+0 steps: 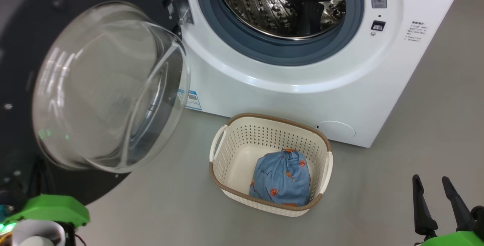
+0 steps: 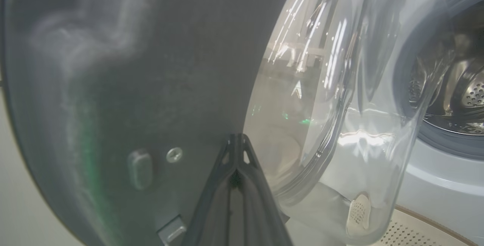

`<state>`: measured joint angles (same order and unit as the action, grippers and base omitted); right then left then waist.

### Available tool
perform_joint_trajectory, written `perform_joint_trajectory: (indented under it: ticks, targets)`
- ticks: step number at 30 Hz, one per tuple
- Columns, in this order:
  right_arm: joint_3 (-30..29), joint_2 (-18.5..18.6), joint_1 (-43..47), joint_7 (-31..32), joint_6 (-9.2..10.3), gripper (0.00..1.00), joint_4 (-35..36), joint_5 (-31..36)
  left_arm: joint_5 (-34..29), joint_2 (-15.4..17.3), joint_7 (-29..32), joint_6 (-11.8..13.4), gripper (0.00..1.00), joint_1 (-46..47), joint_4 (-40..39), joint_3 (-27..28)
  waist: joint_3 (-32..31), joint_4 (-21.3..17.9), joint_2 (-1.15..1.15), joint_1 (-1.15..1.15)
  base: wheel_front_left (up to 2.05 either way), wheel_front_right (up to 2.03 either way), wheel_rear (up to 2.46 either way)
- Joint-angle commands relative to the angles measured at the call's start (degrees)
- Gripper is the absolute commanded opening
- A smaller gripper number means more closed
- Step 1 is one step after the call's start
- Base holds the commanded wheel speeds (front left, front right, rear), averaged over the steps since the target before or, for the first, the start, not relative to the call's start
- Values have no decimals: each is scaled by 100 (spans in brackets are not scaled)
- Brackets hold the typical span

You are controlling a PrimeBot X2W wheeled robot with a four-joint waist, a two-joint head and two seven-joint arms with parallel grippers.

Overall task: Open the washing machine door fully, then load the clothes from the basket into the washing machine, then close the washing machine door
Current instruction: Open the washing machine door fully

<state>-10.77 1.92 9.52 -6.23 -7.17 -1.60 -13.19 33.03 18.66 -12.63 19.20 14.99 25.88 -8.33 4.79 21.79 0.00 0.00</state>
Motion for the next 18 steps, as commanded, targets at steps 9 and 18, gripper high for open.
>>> perform_joint_trajectory:
  ticks: [9, 18]
  targets:
    - [89, 96, -364, -22, -32, 100, 183, 44, 188, 540, -189, -87, 0, 812, 817, 758, 284, -148, 0, 0, 0, 0, 0]
    - [74, 96, -416, -11, -32, 100, 168, 62, 133, 608, -232, -212, 0, 1109, 1341, 995, 331, -174, 0, 0, 0, 0, 0]
